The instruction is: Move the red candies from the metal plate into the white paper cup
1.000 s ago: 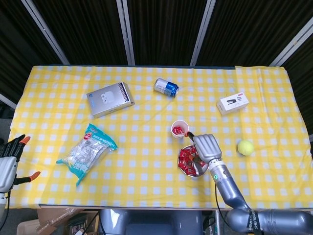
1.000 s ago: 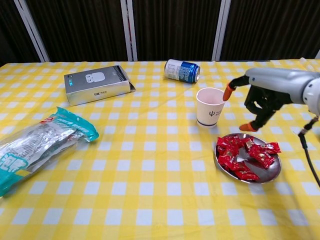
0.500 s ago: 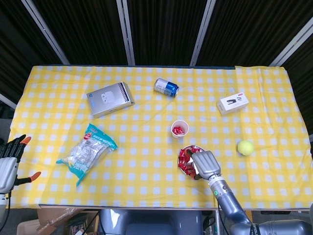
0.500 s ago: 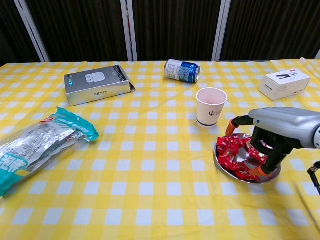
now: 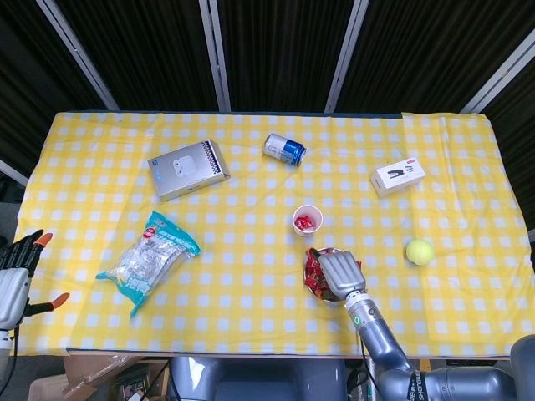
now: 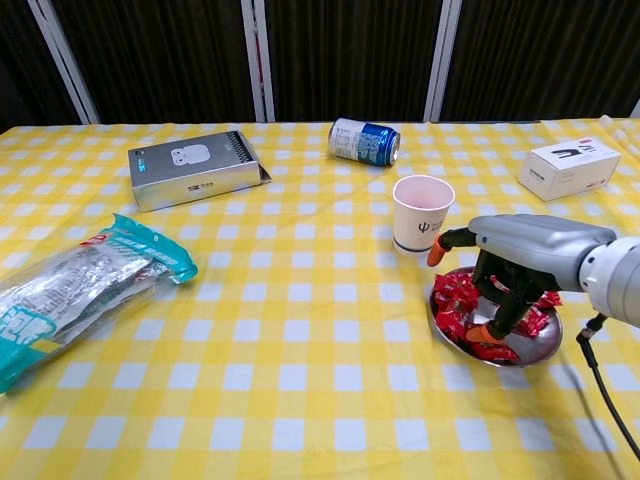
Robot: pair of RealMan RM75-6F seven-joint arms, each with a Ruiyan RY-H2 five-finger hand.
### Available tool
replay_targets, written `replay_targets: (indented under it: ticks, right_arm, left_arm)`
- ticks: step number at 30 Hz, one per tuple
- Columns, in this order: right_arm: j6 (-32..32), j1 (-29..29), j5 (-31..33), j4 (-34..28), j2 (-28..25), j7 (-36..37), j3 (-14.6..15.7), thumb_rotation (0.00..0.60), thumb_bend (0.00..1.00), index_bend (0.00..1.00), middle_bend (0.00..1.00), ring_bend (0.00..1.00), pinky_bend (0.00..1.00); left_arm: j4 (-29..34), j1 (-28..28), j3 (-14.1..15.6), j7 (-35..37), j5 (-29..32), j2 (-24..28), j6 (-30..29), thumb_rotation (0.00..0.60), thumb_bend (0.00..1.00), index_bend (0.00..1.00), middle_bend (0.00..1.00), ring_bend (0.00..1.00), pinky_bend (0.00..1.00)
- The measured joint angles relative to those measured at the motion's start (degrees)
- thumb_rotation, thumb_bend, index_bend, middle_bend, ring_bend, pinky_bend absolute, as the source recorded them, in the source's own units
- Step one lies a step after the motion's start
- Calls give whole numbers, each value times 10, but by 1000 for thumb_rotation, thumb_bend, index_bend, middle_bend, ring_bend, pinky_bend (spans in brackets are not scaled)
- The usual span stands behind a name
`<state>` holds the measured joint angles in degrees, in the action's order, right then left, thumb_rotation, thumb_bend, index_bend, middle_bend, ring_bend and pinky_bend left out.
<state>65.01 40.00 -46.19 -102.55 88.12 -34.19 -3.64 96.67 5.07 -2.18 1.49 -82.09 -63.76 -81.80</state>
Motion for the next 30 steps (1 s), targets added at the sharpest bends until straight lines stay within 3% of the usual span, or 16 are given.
replay_targets:
  ticks: [7, 11, 14, 22, 30]
  right_arm:
    - [-22, 6, 16, 30, 12, 6, -10, 600, 276, 340, 833, 845, 950]
    - [-26, 7, 16, 39, 18, 10, -12, 600, 469, 506, 833, 845, 950]
    - [-26, 5, 12, 48, 24, 18, -15, 600, 581, 576, 833, 845, 950]
    - [-27, -1, -2, 60, 28, 36, -20, 600, 702, 617, 833, 845, 950]
    - [-24, -6, -9, 45, 15, 45, -28, 600, 712, 627, 833, 845, 950]
  left_arm:
    - [1, 1, 0, 1, 4, 1, 4, 600, 37, 0, 0, 0, 0]
    - [3, 2, -1, 0, 6, 2, 7, 600, 38, 0, 0, 0, 0]
    - [7, 3, -2, -4, 8, 2, 8, 600, 38, 0, 0, 0, 0]
    - [8, 3, -2, -5, 10, 3, 8, 600, 38, 0, 0, 0, 0]
    - [6, 2, -2, 0, 8, 3, 6, 600, 38, 0, 0, 0, 0]
